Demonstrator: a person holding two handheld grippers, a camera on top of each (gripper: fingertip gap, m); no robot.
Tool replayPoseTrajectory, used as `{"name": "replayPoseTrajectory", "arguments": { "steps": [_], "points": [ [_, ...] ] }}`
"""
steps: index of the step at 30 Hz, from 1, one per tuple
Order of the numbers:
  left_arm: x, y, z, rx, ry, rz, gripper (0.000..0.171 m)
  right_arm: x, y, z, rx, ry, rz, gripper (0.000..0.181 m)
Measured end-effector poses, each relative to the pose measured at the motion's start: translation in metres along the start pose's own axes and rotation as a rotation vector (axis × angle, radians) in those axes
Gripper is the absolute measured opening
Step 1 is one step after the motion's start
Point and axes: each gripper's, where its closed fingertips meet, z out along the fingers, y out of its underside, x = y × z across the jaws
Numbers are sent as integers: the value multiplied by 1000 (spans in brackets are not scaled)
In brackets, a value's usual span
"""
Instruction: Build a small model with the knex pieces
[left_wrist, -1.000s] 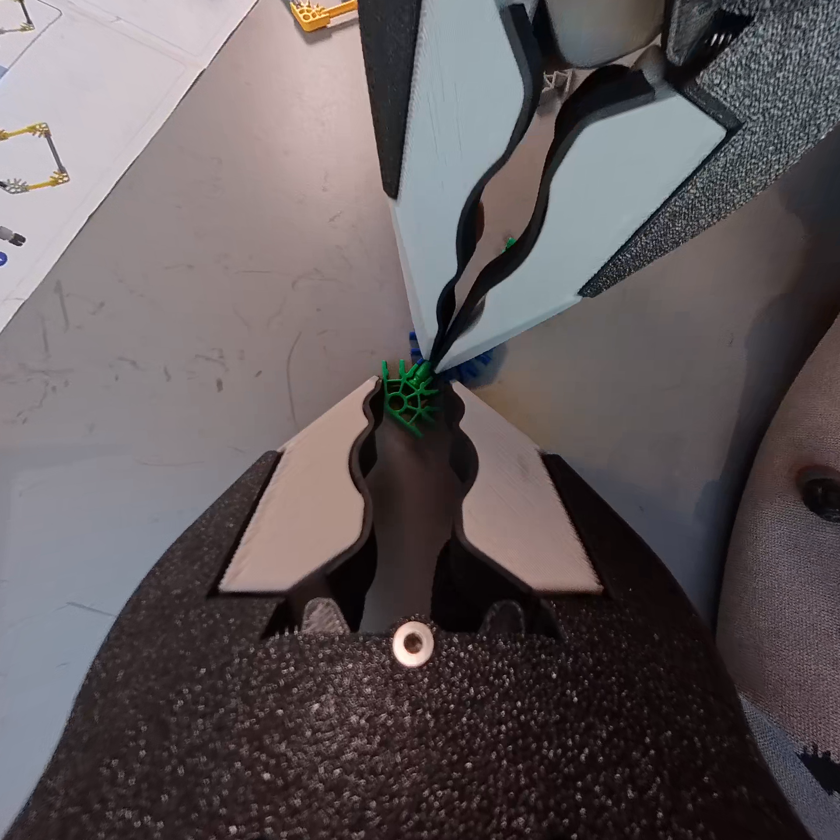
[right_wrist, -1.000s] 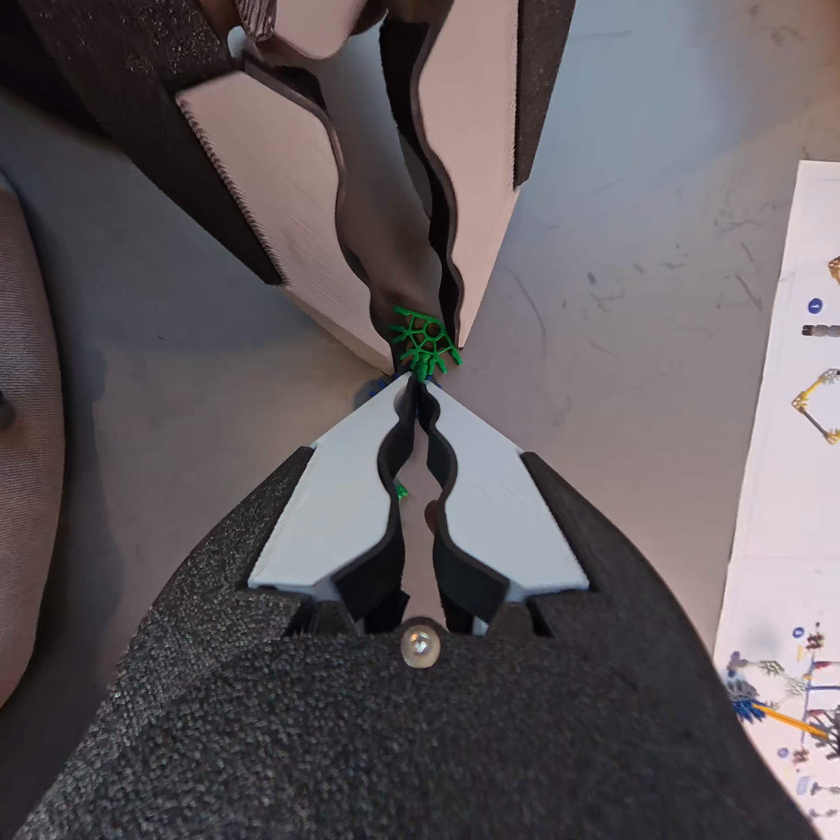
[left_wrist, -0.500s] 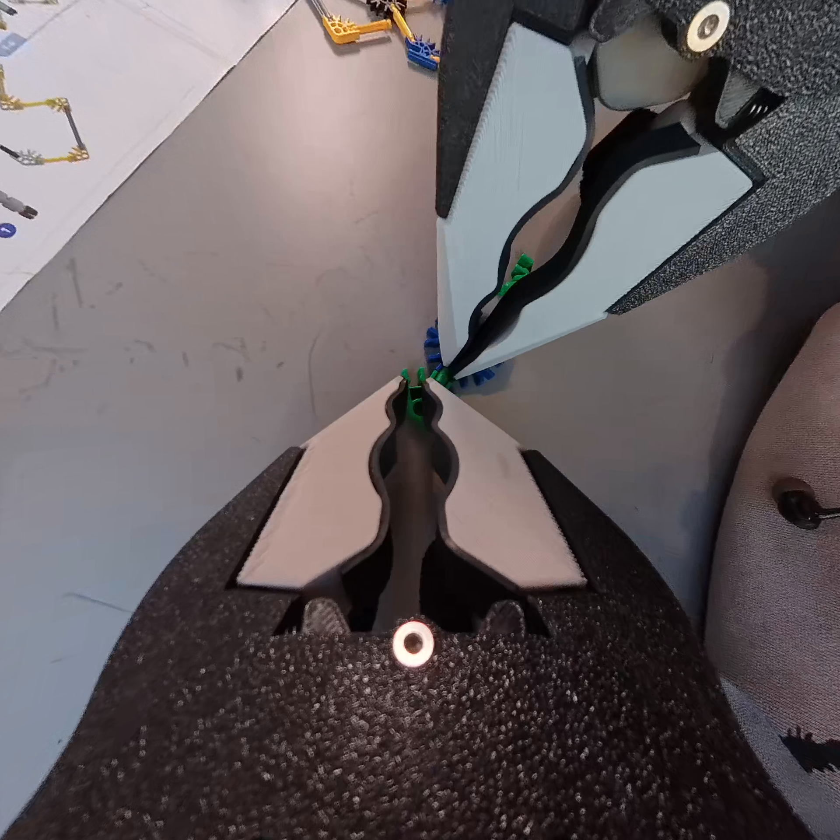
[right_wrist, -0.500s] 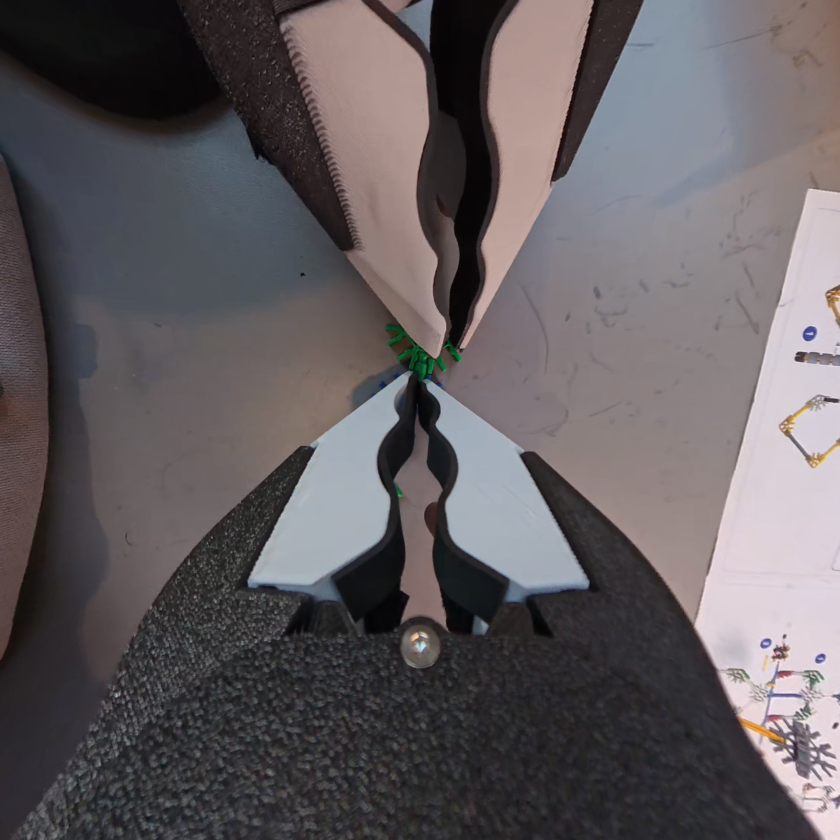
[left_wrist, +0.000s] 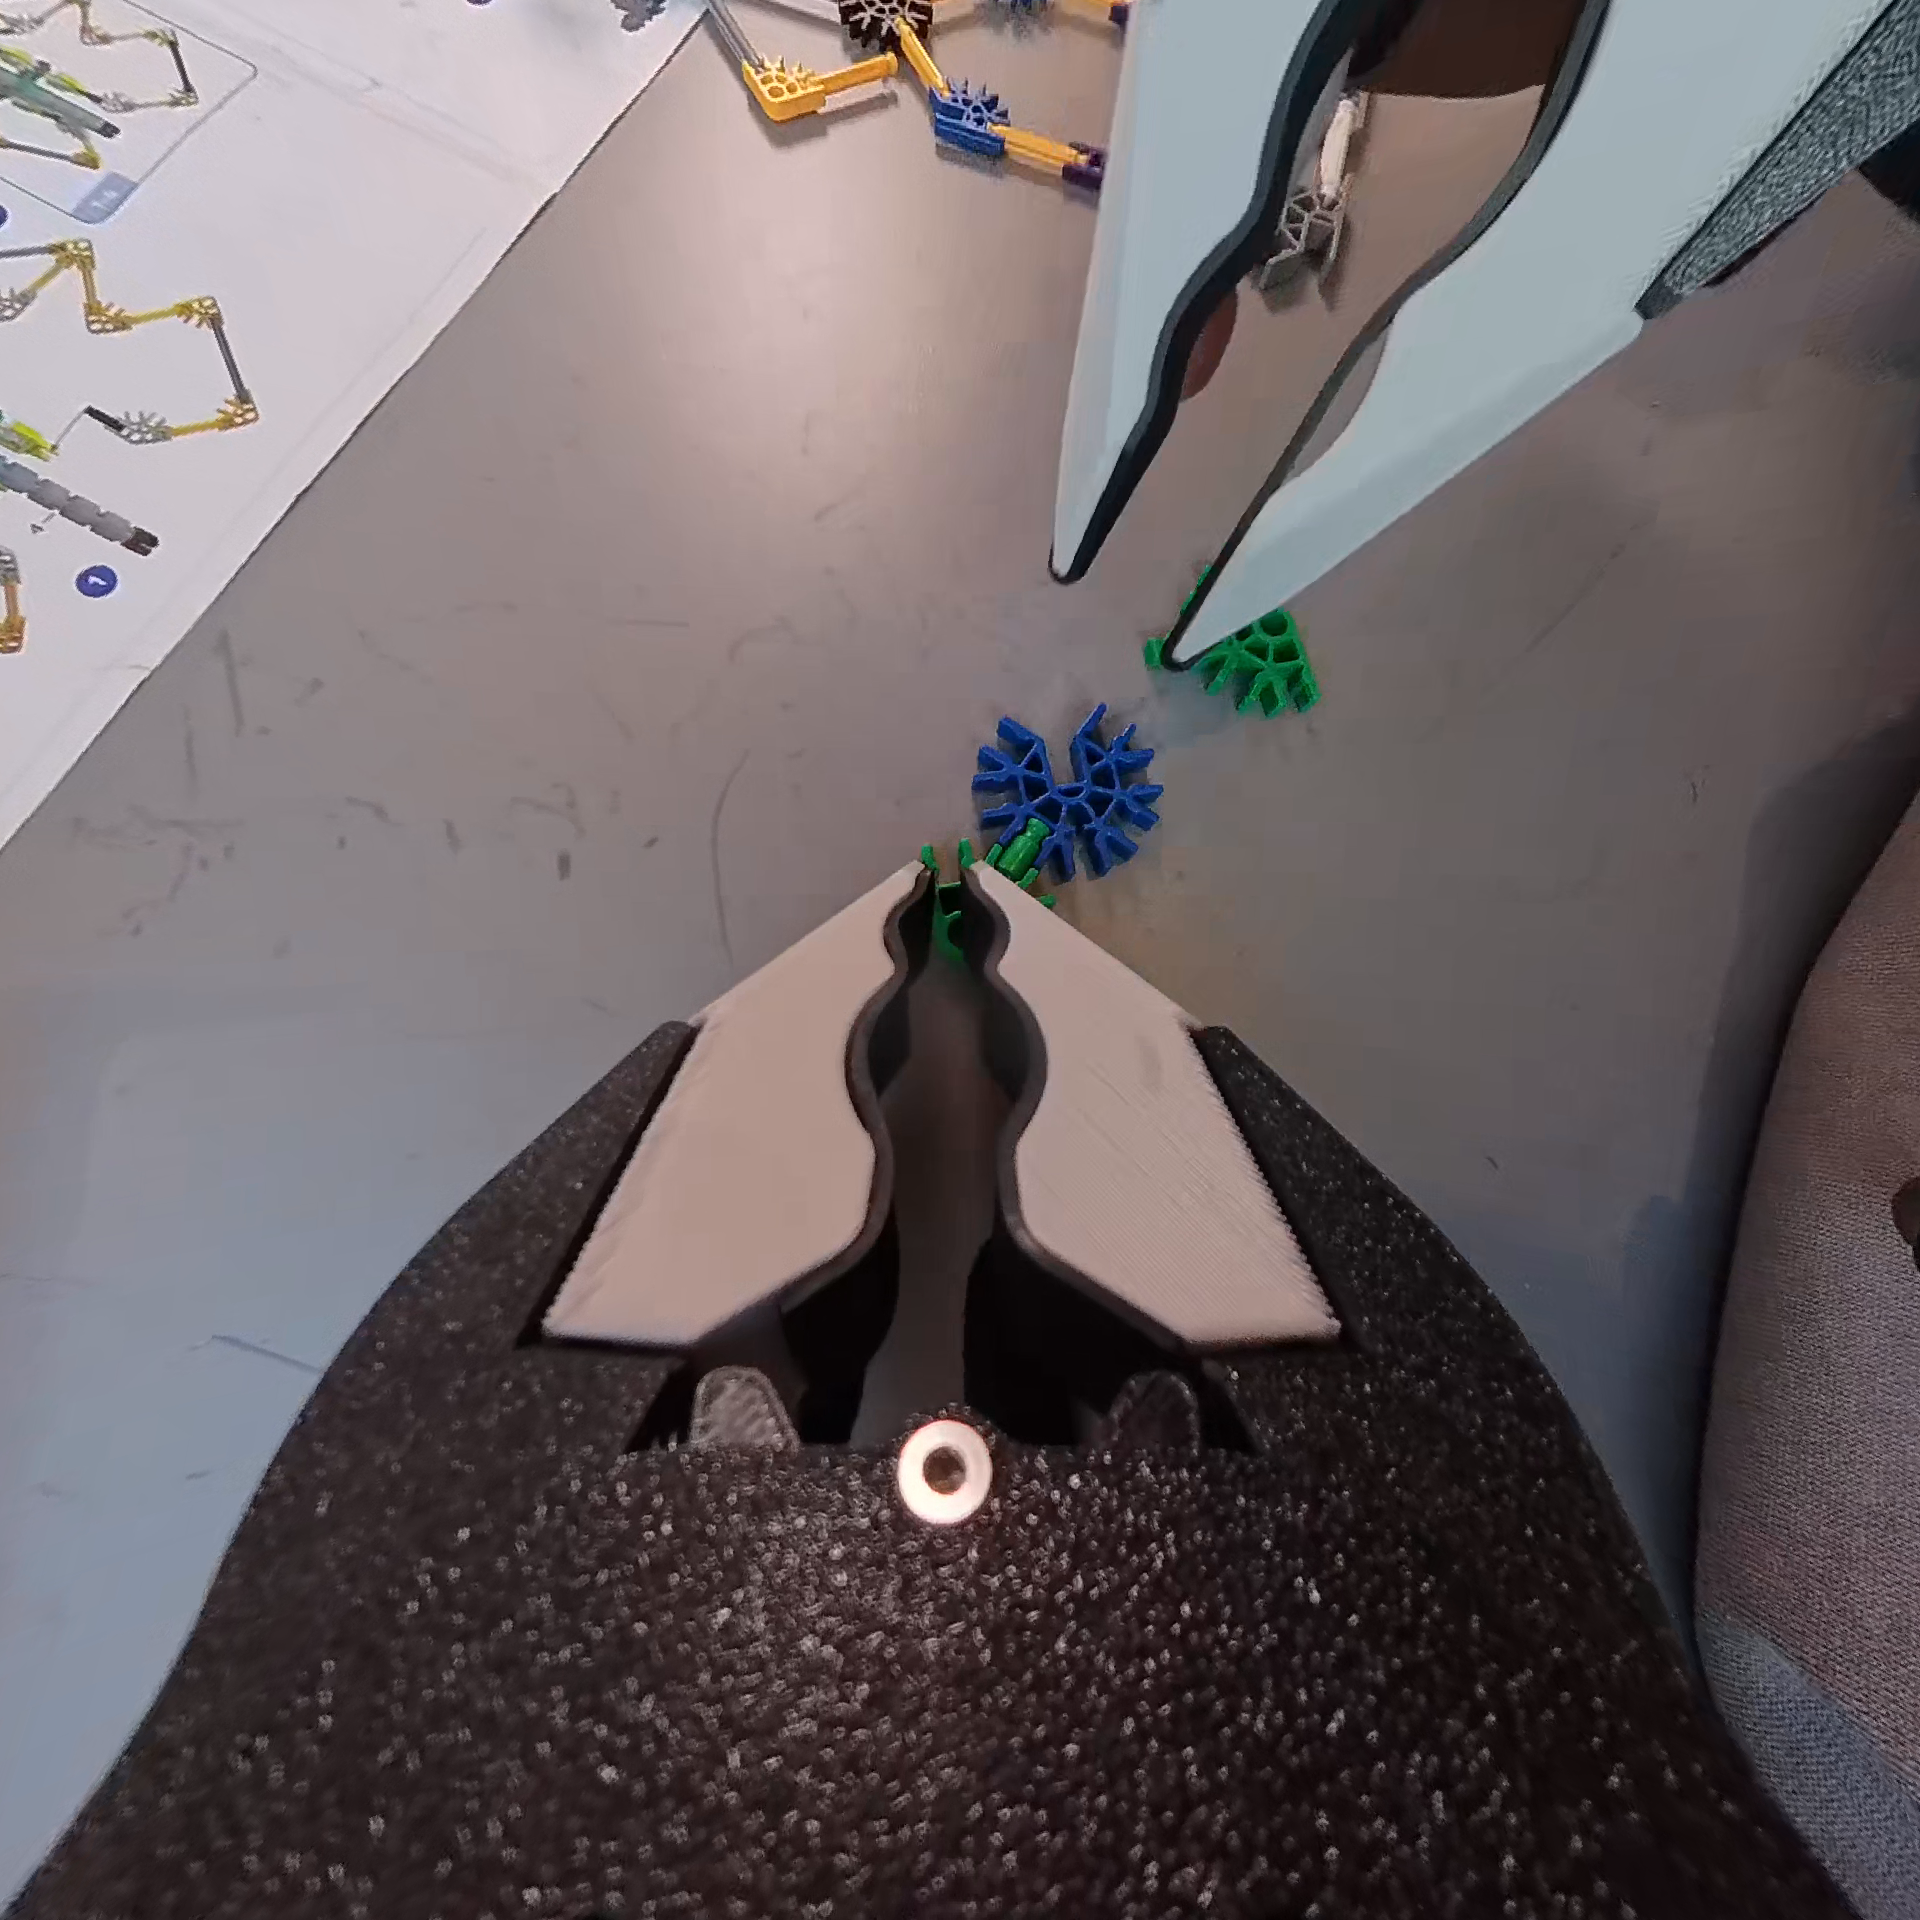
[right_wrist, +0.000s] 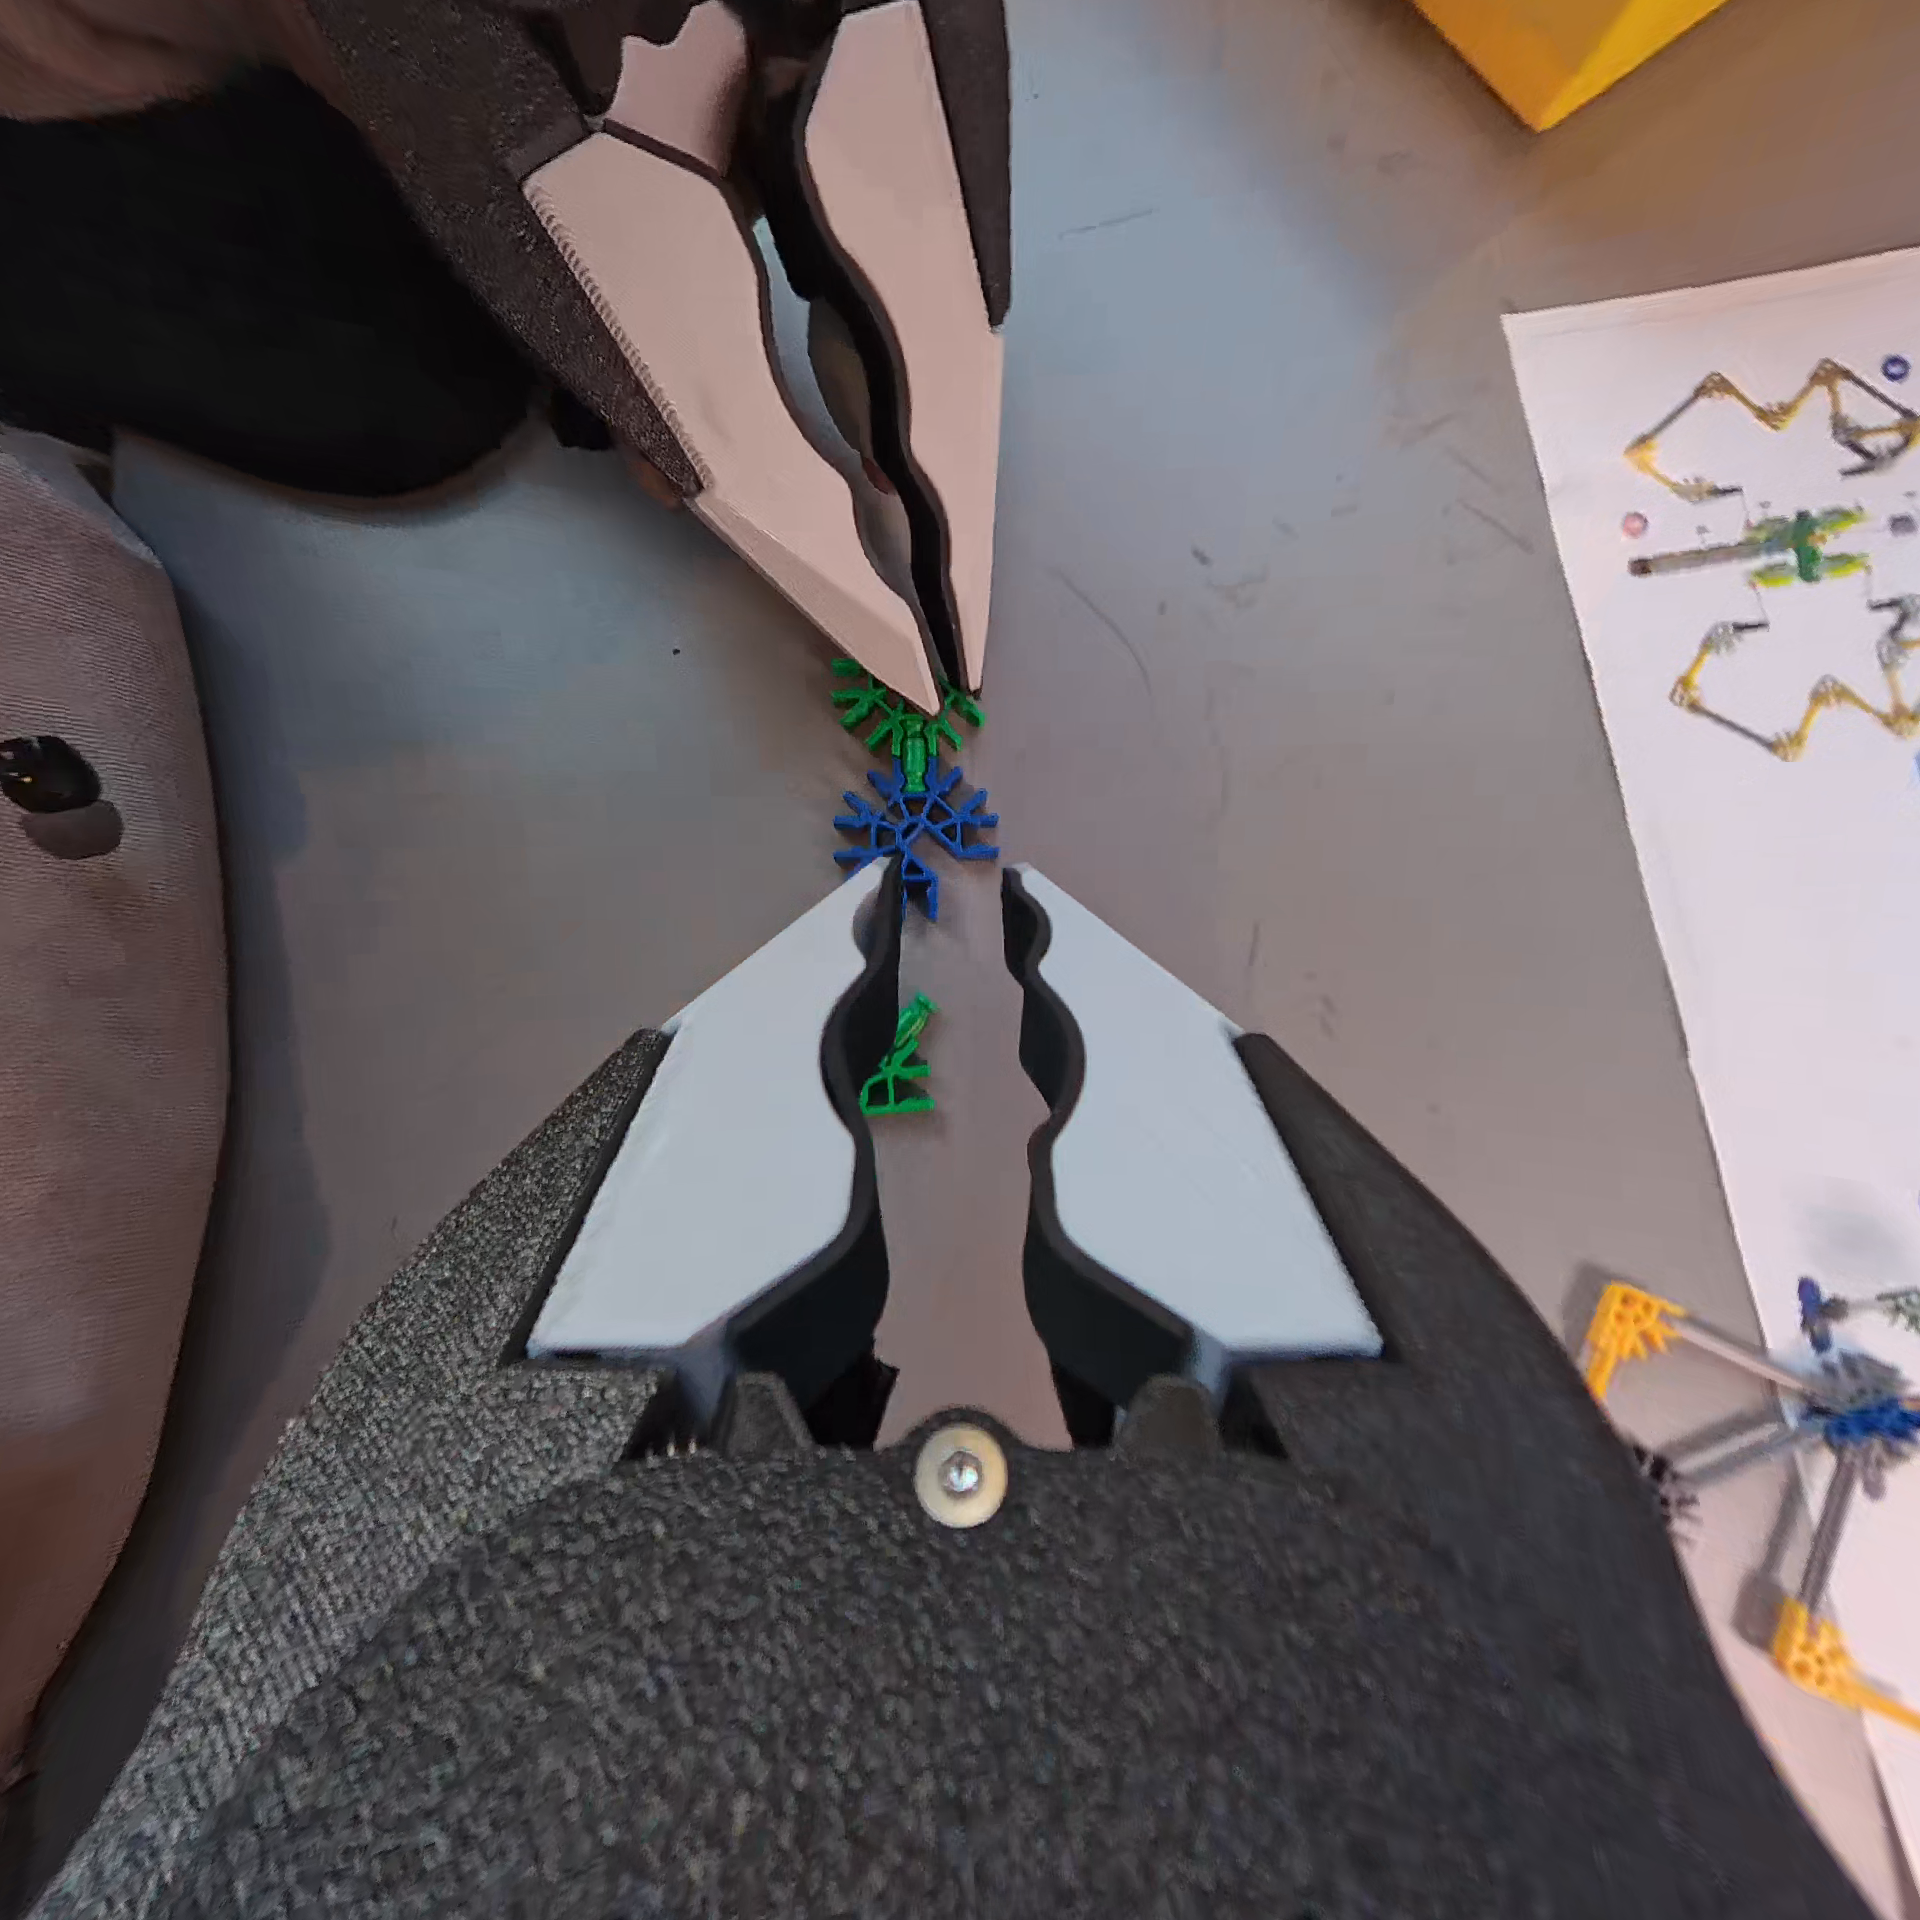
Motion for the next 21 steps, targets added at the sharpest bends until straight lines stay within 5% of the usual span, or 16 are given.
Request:
{"name": "replayPoseTrajectory", "arguments": {
  "steps": [9,14,21],
  "points": [
    [0,-10,-9,71,57,-56,19,-16,44,-17,25,51,180,31],
    [7,1,-1,-6,97,-34,41,-25,48,-11,-10,86,200,50],
    [9,3,4,-32,33,54,35,-21,47,-1,-30,116,167,39]
  ]
}}
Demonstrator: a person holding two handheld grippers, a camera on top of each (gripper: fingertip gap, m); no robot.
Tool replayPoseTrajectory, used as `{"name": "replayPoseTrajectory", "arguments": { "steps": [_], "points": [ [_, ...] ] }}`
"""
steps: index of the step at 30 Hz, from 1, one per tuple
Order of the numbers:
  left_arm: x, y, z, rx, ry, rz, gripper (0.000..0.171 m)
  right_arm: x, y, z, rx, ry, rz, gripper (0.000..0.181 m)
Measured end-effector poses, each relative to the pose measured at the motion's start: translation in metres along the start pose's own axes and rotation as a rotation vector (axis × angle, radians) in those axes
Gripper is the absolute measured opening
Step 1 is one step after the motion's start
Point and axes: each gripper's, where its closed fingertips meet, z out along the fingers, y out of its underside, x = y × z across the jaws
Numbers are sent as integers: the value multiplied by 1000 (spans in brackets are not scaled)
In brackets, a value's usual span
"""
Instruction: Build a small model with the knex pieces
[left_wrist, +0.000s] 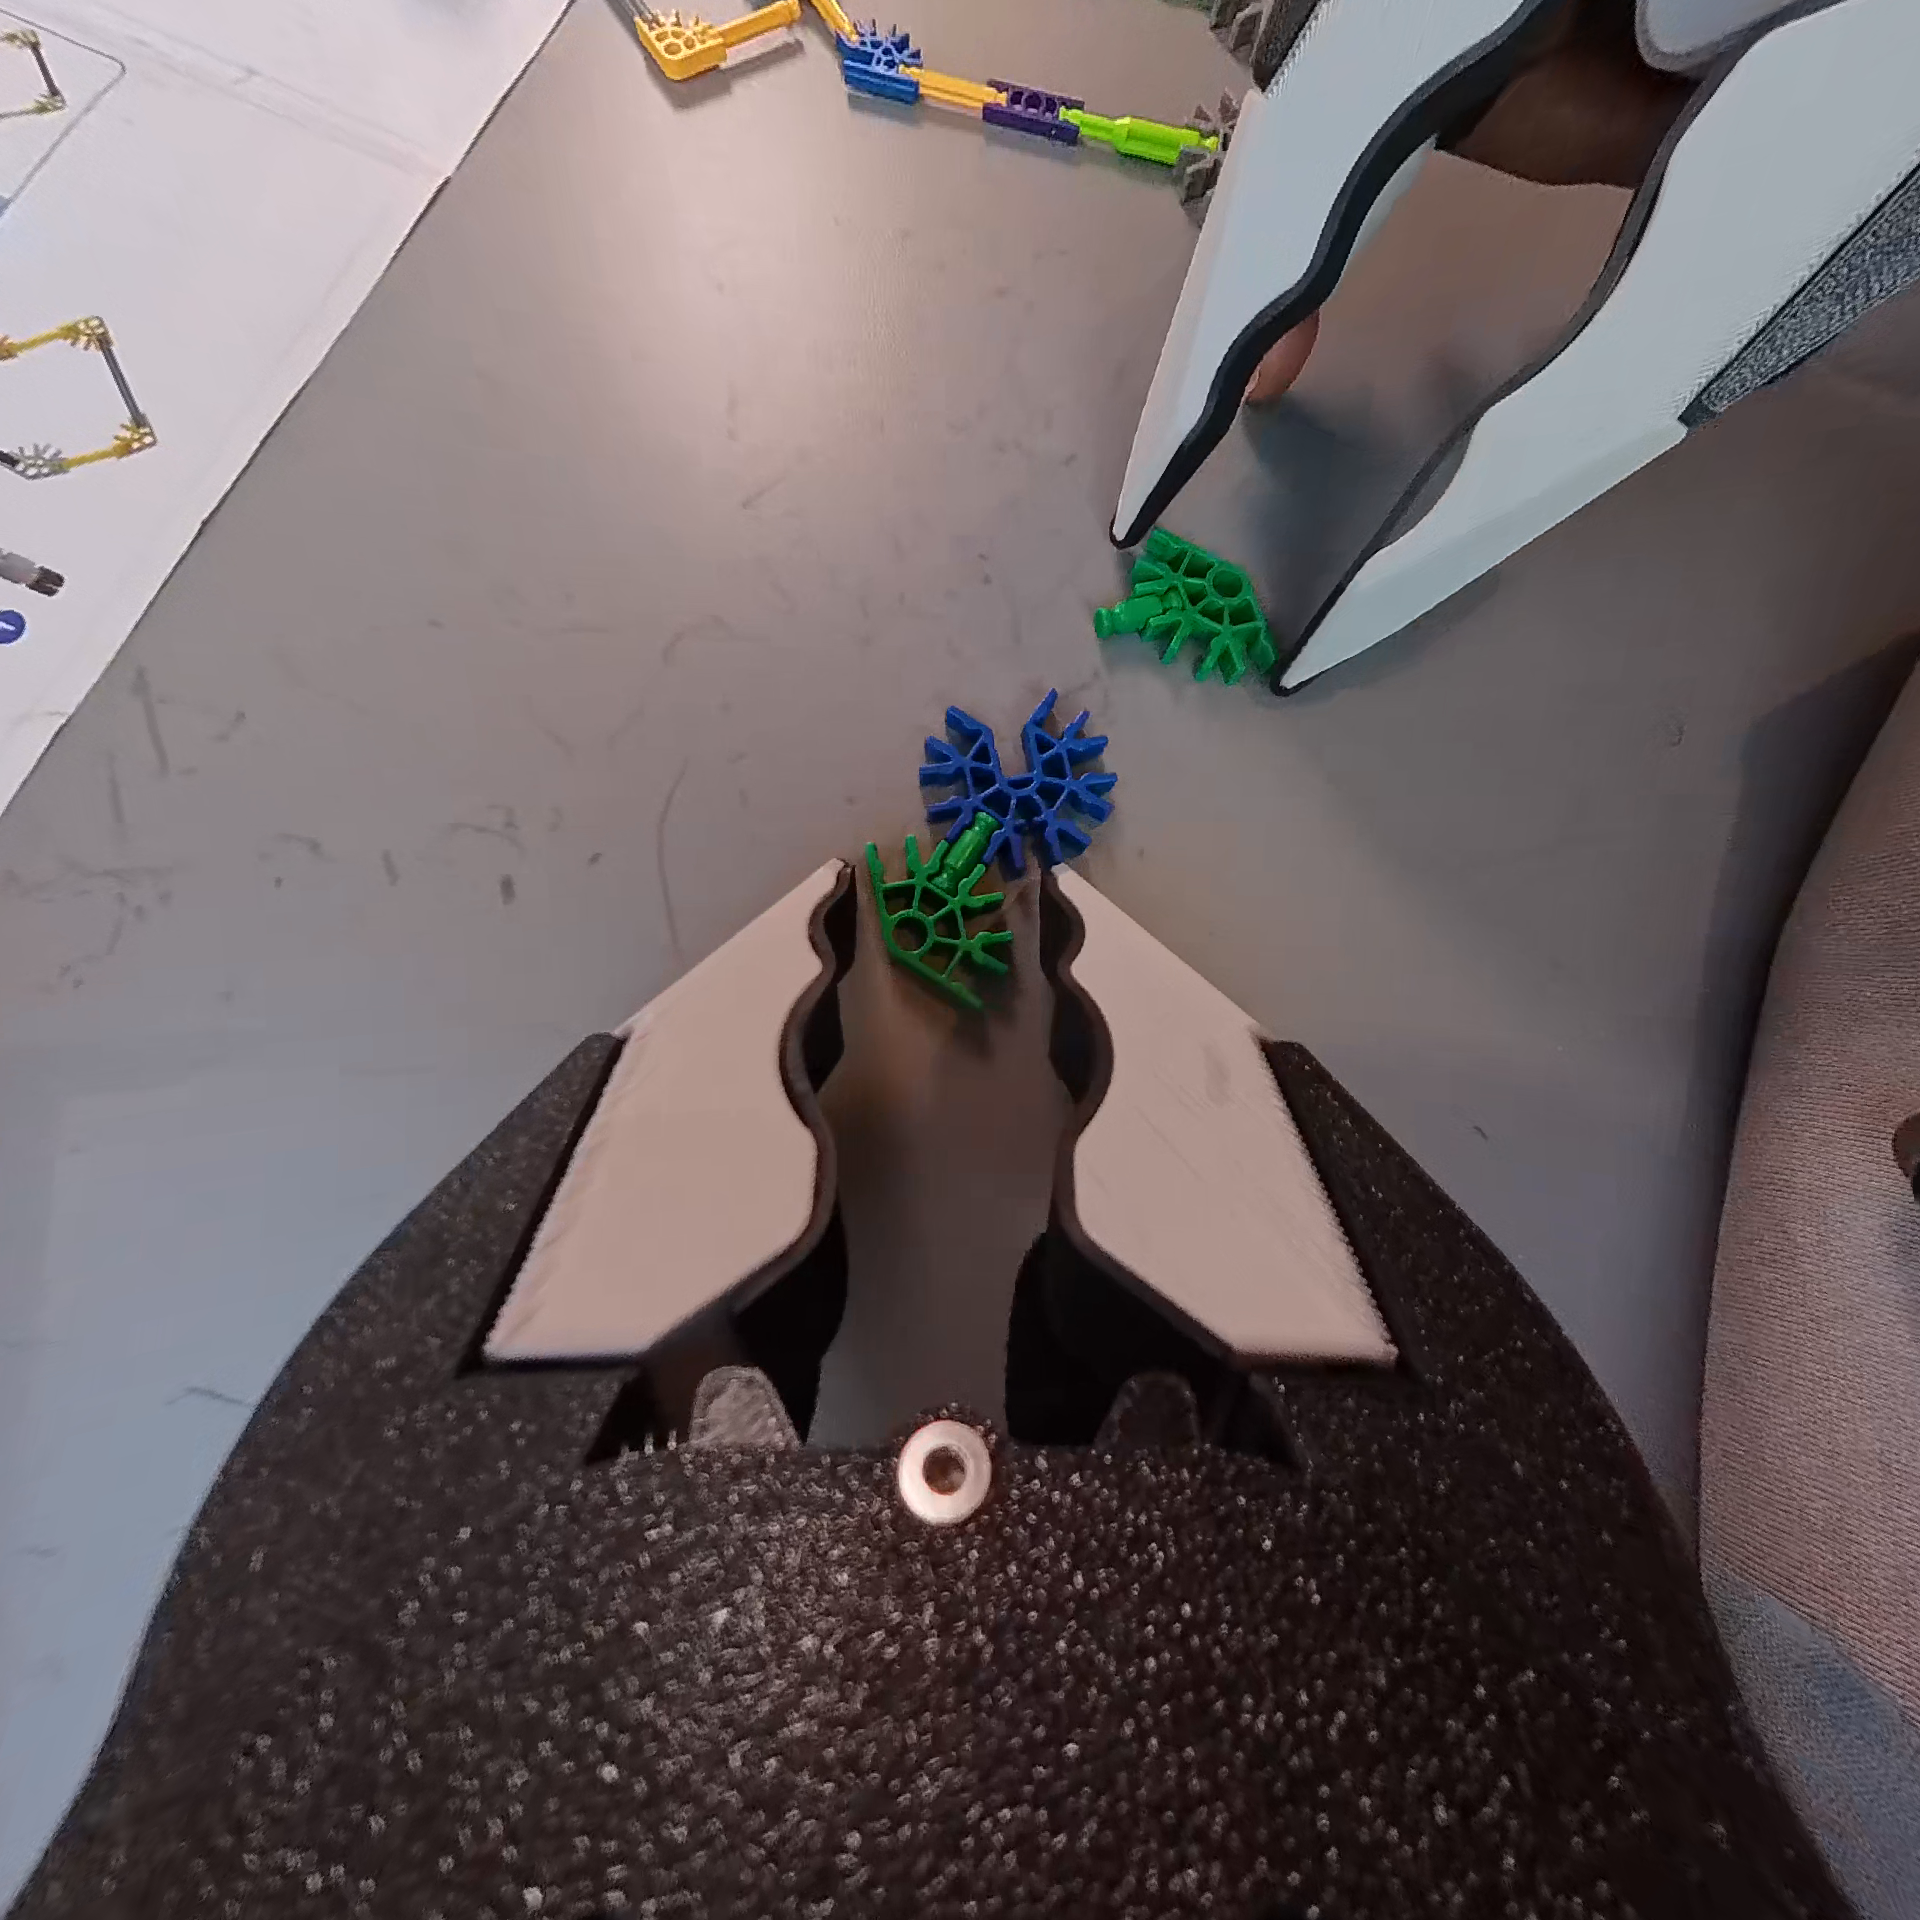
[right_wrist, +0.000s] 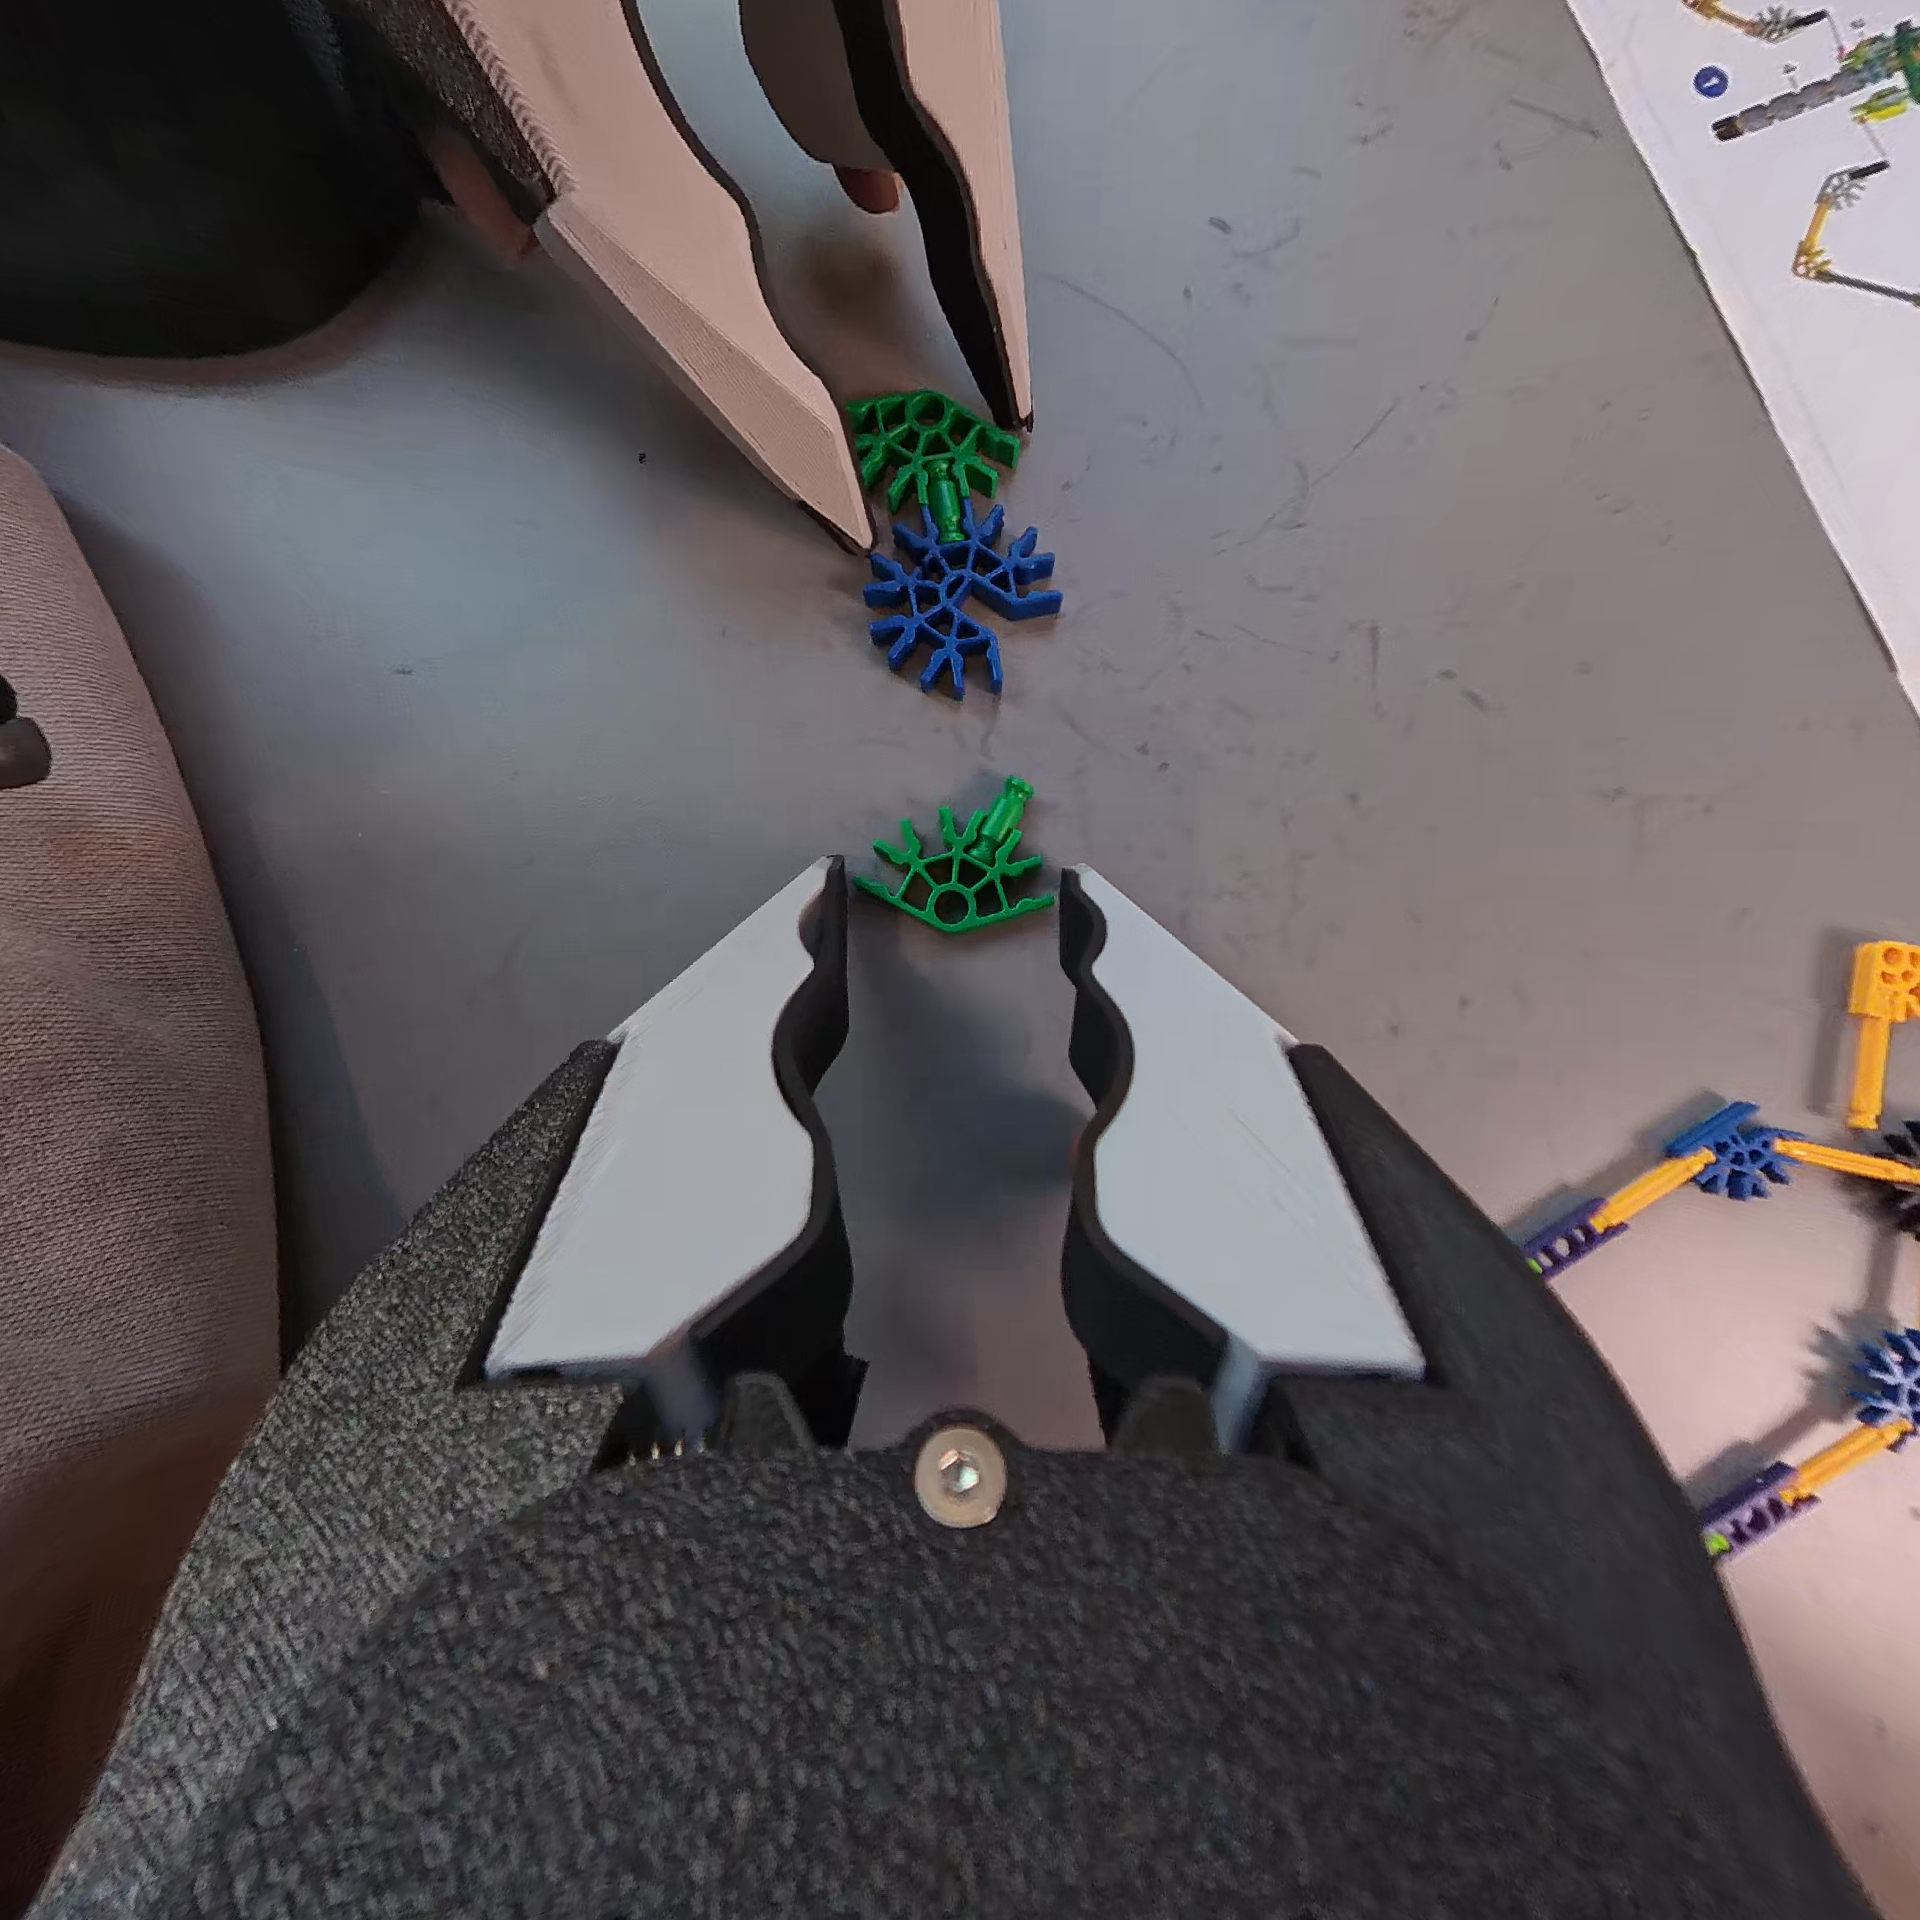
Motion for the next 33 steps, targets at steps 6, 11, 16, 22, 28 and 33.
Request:
{"name": "replayPoseTrajectory", "arguments": {
  "steps": [6,11,16,22,28,33],
  "points": [
    [5,-4,6,-11,-55,51,30,0,0,1,-13,-16,-56,37],
    [8,-7,10,-11,-66,49,30,-1,-2,-1,0,-30,-93,37],
    [8,-8,10,-14,-74,43,30,-2,-5,-2,14,-37,-101,37],
    [14,-11,6,6,-29,41,35,1,-3,-2,8,-39,-98,37],
    [19,-7,-2,1,72,46,42,4,0,-7,5,-39,-97,37],
    [26,4,-8,-50,113,106,41,-3,-1,-9,12,-52,-114,37]
  ]
}}
